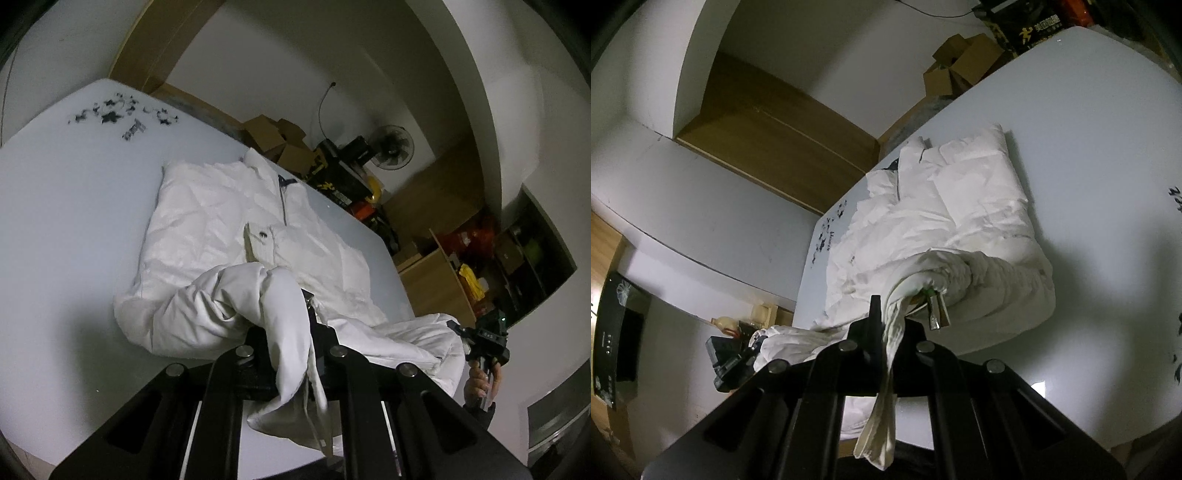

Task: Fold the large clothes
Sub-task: 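Lift the hem with both tools and fold it toward the collar, then release the hem with both tools and move them to the folded jacket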

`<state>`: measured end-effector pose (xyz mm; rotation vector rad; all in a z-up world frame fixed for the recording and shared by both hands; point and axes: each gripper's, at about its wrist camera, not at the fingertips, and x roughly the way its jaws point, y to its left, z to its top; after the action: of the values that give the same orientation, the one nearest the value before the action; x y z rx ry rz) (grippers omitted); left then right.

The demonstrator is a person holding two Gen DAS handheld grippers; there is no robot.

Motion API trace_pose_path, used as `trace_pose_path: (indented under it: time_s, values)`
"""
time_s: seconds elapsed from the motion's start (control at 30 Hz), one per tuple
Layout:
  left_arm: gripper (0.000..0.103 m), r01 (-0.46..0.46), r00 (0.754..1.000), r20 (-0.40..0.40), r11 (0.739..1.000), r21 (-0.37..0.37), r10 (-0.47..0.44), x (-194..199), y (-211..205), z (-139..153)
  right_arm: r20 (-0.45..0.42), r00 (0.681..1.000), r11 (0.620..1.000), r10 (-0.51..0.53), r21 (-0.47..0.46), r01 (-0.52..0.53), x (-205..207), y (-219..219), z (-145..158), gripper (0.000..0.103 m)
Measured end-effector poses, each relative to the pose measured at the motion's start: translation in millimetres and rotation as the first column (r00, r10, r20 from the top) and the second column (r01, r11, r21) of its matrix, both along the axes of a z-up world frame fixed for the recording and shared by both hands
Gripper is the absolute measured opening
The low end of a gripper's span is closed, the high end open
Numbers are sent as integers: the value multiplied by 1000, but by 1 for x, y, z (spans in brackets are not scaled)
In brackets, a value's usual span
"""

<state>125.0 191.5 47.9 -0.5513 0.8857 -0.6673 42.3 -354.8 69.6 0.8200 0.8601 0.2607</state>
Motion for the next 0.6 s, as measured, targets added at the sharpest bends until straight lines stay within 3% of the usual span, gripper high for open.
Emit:
trace_pose_path:
  time_s: [0.23,0.37,0.6]
  values:
    - [7,-6,998,56,1000,24,4,35,-9,39,32,999,1000,-4,-5,4,31,-6,29,3]
    - [7,-4,998,66,998,68,0,80,-22,59,38,999,1000,2,-19,-1,68,-11,47,3]
    - [8,-52,998,-38,987,155,59,188,-55,29,-48,998,998,-35,-46,33,171,-25,33,3]
